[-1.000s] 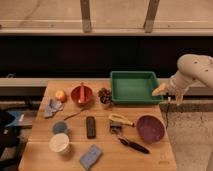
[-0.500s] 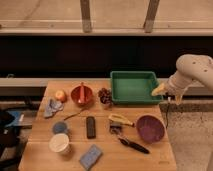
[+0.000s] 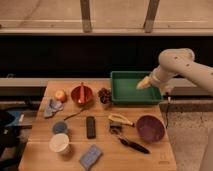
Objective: Place towel in tray
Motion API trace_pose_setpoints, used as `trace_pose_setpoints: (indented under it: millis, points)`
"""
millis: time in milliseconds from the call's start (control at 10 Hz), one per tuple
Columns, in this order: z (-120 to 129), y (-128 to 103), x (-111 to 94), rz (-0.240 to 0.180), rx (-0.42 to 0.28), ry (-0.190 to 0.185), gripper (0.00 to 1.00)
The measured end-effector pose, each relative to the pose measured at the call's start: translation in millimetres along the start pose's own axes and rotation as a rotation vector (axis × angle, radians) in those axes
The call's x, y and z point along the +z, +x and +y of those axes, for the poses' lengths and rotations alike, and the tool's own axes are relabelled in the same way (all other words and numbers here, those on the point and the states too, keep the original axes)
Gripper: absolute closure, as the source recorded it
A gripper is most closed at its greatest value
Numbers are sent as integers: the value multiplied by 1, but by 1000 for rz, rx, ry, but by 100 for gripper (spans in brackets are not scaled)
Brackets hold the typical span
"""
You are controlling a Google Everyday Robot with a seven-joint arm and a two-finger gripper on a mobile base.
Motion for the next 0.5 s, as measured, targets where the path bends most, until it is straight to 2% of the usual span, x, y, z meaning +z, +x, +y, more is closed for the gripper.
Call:
trace_pose_setpoints:
  millis: [300,500]
  points:
    - [82,-6,-12,-38,-172,-51,20]
    - [137,2,-19,-55,-291,-94,20]
